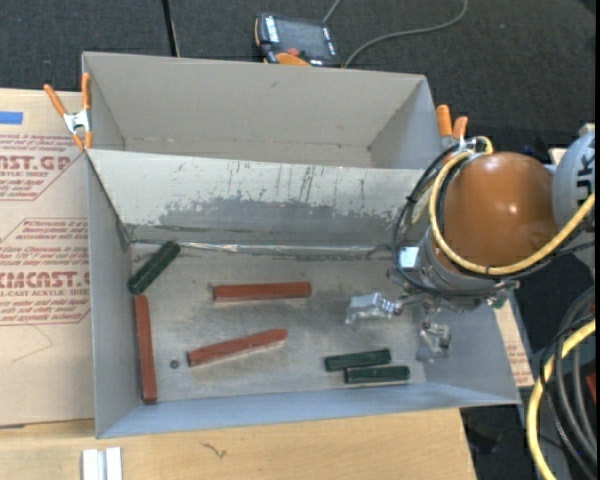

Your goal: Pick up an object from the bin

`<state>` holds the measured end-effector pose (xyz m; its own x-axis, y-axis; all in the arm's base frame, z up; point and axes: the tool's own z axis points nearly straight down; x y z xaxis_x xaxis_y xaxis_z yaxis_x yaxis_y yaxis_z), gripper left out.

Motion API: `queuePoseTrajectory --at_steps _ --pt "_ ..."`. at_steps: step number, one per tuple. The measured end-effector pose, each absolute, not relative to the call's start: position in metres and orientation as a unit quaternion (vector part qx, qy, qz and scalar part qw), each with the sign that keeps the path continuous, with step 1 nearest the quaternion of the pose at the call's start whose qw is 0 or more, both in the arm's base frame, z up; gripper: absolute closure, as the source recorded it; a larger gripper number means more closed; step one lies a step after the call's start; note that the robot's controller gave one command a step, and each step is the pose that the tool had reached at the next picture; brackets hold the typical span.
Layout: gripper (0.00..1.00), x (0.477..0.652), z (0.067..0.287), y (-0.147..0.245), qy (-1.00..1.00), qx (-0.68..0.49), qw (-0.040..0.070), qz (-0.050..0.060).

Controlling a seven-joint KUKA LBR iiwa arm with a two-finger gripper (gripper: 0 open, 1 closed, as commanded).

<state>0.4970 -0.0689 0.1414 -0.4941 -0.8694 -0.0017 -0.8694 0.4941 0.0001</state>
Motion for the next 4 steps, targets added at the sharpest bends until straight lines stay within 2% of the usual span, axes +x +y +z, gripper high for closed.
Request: queuePoseTrajectory --at_steps 1,2,3,4 --pt "0.00 0.4857 0.0689 -0.0423 0.853 -0.523 -0.002 0.004" --pt "1.00 0.4922 0.0751 -0.0436 0.854 -0.521 0.008 -0.003" --pt "0.00 0.4883 0.0728 -0.0438 0.853 -0.521 0.001 0.001" --pt "1.00 0.4920 0.0750 -0.0433 0.853 -0.521 0.008 -0.002"
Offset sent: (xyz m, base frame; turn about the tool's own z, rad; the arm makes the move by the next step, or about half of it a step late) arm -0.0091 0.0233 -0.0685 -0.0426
